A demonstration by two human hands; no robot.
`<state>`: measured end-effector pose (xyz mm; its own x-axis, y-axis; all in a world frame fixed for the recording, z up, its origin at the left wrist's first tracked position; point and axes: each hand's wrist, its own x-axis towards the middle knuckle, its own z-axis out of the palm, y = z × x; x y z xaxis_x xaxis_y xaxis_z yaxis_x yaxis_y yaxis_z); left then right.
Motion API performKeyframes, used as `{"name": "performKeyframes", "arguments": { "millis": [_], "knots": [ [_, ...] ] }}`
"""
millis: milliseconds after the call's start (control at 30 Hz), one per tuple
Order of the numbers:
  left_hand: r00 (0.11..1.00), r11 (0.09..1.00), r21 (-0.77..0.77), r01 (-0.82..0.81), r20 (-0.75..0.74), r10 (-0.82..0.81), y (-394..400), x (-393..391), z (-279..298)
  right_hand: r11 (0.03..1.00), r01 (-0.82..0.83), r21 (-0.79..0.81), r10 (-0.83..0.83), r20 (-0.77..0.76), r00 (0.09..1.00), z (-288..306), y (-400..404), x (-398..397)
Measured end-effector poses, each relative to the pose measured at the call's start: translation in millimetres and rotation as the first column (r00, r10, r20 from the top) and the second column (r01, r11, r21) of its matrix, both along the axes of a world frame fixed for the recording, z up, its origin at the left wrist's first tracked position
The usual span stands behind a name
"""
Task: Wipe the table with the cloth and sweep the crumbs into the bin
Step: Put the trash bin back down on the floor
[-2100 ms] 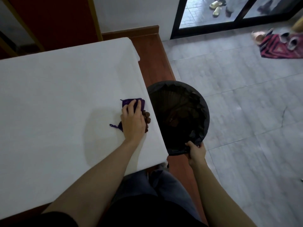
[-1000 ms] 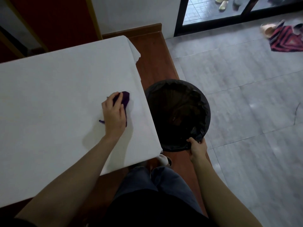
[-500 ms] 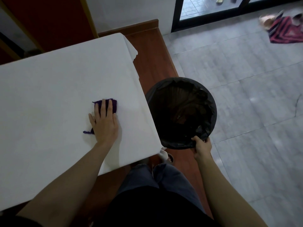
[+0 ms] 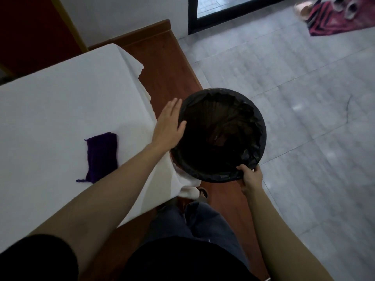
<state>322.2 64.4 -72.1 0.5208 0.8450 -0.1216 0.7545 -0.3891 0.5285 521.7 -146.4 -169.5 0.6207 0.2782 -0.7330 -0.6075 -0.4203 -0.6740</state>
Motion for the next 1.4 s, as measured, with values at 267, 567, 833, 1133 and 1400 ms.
{"name": "performKeyframes", "arguments": {
  "millis": [267,567,833,1133,1400],
  "knots": [
    [0.973,0.829,-0.515,-0.217,-0.177,0.145,66,79,-76,0.997,0.076,0.032,-0.074,-0.062,0.995,-47,2,38],
    [0.934,0.712,-0.605,-0.357,-0.255,0.252,95,106,-231,0.998,0.047,-0.036,-0.051,-0.129,0.990,-183,27,53],
    [0.880,0.661,-0.583,-0.473,-0.349,0.322,108,83,-360,0.997,-0.042,-0.063,0.030,-0.183,0.983,-316,52,39],
    [0.820,0.609,-0.551,-0.571,-0.413,0.396,108,67,-417,0.985,-0.140,-0.099,0.125,-0.141,0.982,-380,67,30],
    [0.802,0.663,-0.476,-0.578,-0.482,0.353,101,74,-416,0.956,-0.194,-0.220,0.188,-0.047,0.981,-366,78,31]
  ]
}}
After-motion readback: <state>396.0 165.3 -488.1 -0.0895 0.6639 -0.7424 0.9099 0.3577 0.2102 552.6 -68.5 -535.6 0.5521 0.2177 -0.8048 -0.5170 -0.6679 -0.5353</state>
